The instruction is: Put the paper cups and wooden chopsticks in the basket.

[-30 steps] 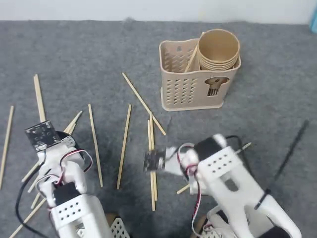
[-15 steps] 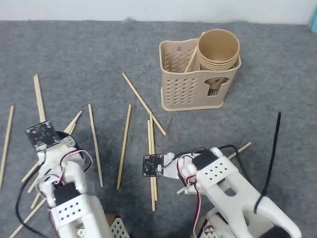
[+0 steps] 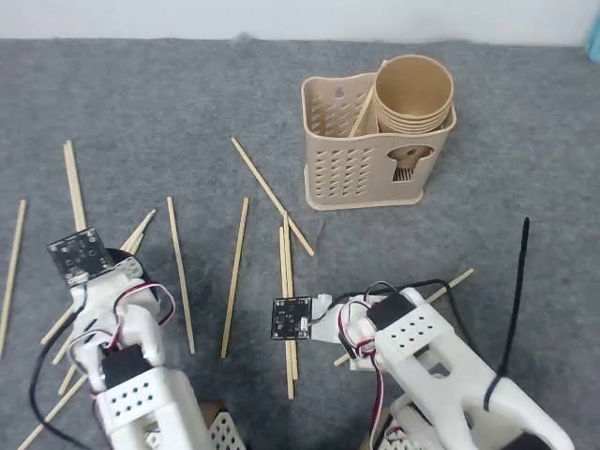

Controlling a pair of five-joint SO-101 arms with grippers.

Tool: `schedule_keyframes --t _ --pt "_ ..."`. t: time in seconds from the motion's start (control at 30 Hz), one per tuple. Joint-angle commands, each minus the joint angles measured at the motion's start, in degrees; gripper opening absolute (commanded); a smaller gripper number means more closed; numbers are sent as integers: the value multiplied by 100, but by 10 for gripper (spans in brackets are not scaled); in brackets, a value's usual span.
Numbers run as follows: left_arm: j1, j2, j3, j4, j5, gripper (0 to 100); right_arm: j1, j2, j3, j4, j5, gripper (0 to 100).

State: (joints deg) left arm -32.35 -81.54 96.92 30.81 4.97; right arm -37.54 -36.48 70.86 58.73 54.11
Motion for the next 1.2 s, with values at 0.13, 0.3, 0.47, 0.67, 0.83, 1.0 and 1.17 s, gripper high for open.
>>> schedule_keyframes --t 0.13,0.3,0.47,0.67,0.83,1.0,1.17 --pt "35 -88 -13 -158 -35 15 66 -57 -642 804 -53 180" --pt "35 -88 -13 -158 -35 15 66 4 -1002 1358 -44 180" --pt "44 -88 -13 -158 -35 15 66 40 -457 488 -44 180" --pt "44 -88 -13 -158 -35 15 66 1068 -316 -470 -70 180" --pt "44 -88 -13 -158 -35 15 66 2105 -1099 -66 -79 153" --pt "44 -88 -13 -158 -35 15 92 2316 -1336 119 -88 4" --pt "44 -88 -13 -158 -35 15 92 1455 -1354 576 -88 7"
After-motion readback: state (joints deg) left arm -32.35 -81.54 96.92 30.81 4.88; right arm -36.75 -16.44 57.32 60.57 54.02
